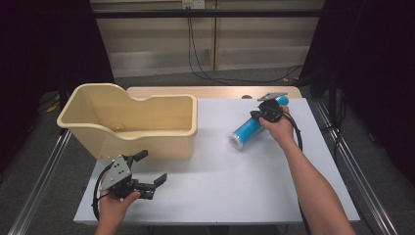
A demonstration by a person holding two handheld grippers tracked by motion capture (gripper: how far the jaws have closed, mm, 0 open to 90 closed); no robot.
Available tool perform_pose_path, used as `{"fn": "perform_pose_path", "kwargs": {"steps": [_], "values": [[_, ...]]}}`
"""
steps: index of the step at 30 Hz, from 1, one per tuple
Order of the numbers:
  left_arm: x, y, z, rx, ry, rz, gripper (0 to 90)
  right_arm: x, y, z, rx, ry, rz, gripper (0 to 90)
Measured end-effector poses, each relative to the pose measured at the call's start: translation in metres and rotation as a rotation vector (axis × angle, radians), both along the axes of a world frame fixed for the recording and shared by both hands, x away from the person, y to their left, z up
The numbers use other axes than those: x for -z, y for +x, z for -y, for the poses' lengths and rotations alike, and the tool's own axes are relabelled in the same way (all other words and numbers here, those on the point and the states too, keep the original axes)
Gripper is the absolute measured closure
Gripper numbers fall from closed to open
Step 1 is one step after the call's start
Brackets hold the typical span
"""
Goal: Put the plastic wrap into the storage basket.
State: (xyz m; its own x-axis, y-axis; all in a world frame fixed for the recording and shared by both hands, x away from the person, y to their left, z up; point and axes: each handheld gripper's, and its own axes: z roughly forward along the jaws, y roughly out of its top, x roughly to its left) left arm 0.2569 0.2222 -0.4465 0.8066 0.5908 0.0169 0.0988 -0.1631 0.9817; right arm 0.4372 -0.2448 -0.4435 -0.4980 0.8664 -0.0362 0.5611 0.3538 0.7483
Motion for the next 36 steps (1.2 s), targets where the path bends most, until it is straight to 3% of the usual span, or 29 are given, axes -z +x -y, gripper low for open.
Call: {"fn": "perform_pose_path", "kwargs": {"steps": [11,13,19,25,36], "values": [[-0.002,-0.003,0.003,-0.003,0.011,0.005,1.8,-0.007,-0.035,0.027,0.014,0.015,-0.015,90.0],[-0.002,-0.003,0.003,-0.003,0.006,0.006,1.8,-0.009,-0.038,0.033,0.029,0.020,0.002,90.0],[-0.001,-0.003,0.004,0.001,0.006,0.000,1.8,-0.012,-0.027,0.036,0.047,0.036,0.019,89.5],[0.001,-0.001,0.004,0.006,0.010,-0.005,1.8,-0.004,-0.016,0.030,0.041,0.021,-0.003,88.2],[0.000,-0.001,0.008,0.019,0.024,0.000,1.8,-0.006,-0.028,0.038,0.009,-0.001,-0.026,88.8]]}}
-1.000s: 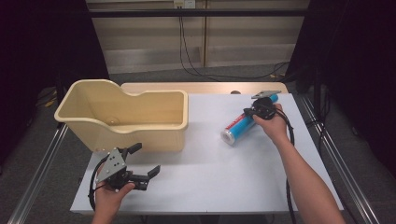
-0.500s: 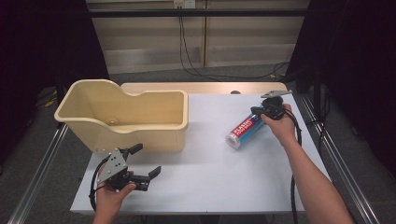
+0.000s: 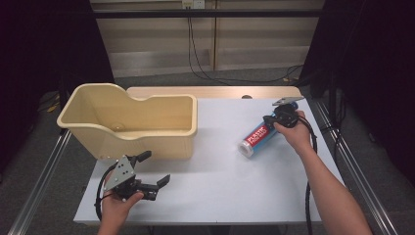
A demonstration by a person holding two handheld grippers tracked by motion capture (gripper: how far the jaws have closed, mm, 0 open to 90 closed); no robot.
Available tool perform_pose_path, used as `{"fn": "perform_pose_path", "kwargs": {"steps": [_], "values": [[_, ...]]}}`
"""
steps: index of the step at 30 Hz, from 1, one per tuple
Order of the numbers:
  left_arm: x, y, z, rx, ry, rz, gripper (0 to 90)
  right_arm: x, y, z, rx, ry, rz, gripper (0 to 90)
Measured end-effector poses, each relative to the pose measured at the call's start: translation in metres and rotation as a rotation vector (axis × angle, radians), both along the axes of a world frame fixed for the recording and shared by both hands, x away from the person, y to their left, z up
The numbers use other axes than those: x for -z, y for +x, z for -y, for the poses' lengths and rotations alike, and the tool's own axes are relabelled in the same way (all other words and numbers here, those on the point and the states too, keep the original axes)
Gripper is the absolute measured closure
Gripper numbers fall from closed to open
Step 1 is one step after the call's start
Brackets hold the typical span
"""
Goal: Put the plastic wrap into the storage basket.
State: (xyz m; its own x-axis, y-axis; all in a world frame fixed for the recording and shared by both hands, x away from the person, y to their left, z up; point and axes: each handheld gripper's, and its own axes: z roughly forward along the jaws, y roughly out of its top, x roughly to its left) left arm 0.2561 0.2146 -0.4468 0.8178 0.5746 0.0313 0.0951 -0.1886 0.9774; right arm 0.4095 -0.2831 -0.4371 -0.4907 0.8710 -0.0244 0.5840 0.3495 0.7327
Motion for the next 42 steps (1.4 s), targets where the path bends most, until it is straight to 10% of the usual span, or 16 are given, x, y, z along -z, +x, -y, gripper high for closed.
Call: {"fn": "perform_pose_path", "kwargs": {"steps": [24,35,42], "values": [[0.001,0.001,0.003,-0.001,-0.006,-0.011,1.8,-0.003,-0.029,0.031,-0.038,0.012,-0.034,84.9],[0.003,0.002,0.003,0.005,-0.003,-0.022,1.8,-0.012,-0.017,0.022,-0.234,-0.027,-0.111,21.2],[0.004,0.003,0.003,0.014,0.001,-0.032,1.8,-0.007,-0.008,0.004,-0.448,-0.171,-0.166,1.2]]}}
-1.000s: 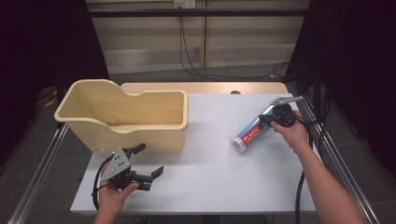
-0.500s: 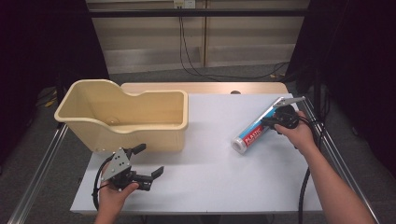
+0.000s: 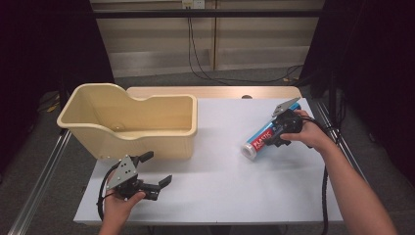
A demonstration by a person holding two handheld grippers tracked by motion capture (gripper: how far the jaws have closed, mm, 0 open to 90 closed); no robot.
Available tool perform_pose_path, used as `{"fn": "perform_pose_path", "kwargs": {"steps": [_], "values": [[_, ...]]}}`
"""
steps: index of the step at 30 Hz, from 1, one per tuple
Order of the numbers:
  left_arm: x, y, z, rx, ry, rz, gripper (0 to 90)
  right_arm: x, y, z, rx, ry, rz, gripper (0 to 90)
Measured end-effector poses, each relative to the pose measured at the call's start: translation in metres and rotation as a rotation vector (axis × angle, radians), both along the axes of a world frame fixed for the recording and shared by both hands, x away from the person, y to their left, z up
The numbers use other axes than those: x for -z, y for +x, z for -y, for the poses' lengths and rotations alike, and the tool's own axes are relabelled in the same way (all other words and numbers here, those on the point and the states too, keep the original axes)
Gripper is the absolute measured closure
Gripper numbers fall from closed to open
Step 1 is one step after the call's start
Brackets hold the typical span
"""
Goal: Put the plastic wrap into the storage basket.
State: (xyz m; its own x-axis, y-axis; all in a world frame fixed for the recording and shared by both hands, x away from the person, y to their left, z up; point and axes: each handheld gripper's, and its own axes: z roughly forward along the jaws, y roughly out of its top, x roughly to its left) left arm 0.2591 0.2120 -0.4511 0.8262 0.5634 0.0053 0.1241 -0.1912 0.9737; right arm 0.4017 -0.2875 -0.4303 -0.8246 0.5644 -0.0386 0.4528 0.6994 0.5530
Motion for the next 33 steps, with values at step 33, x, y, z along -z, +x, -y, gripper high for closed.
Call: {"fn": "perform_pose_path", "kwargs": {"steps": [33], "values": [[0.003,0.002,-0.001,0.005,-0.020,-0.024,1.8,0.008,0.023,-0.028,-0.388,-0.132,0.042,0.0]]}}
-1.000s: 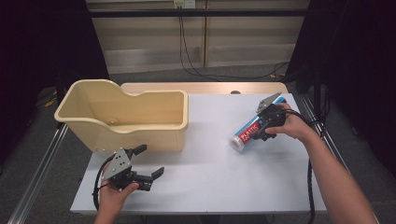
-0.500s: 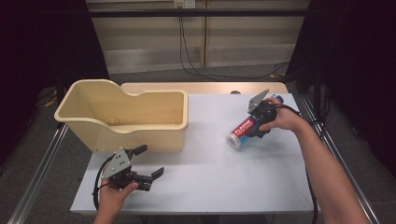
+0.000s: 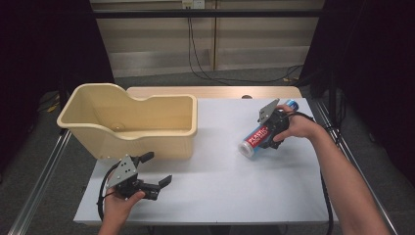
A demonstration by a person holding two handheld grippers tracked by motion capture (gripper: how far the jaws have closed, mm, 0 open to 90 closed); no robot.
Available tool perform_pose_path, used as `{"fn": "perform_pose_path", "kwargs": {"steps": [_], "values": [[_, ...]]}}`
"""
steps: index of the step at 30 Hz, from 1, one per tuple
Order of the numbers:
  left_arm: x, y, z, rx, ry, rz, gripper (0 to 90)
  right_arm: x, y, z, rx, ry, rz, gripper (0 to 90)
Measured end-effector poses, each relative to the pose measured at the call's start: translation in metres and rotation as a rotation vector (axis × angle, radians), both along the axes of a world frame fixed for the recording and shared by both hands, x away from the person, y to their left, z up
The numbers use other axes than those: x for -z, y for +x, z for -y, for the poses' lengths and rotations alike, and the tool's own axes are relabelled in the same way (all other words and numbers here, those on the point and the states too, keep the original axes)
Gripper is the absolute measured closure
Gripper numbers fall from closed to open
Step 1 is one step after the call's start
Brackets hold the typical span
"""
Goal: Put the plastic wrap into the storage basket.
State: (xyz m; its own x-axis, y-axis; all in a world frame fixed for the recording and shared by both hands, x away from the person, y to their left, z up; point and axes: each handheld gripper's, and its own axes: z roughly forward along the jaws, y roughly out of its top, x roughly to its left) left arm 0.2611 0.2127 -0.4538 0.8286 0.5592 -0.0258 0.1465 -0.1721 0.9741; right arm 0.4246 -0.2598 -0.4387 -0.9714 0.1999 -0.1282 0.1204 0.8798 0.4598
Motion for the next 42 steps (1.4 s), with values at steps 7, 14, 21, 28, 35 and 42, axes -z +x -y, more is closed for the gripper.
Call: {"fn": "perform_pose_path", "kwargs": {"steps": [7,14,21,28,35,42], "values": [[0.000,0.001,-0.001,-0.002,0.007,-0.001,1.8,0.003,-0.003,-0.003,-0.061,-0.010,0.005,0.0],[0.000,0.001,0.000,-0.004,0.004,-0.001,1.8,0.003,-0.007,-0.005,-0.063,-0.034,0.021,0.0],[0.000,0.002,0.000,-0.004,0.005,-0.004,2.0,0.001,-0.011,-0.010,-0.001,-0.063,0.014,0.0],[0.000,0.001,0.002,-0.003,0.006,-0.002,2.1,0.002,-0.014,-0.011,0.083,-0.035,-0.011,0.0],[-0.001,0.001,0.000,-0.006,0.003,-0.001,2.1,0.005,-0.013,-0.012,0.028,-0.068,-0.038,0.0],[0.000,0.001,-0.002,-0.004,0.005,0.000,2.1,0.028,-0.012,-0.016,-0.022,-0.181,-0.059,2.5]]}}
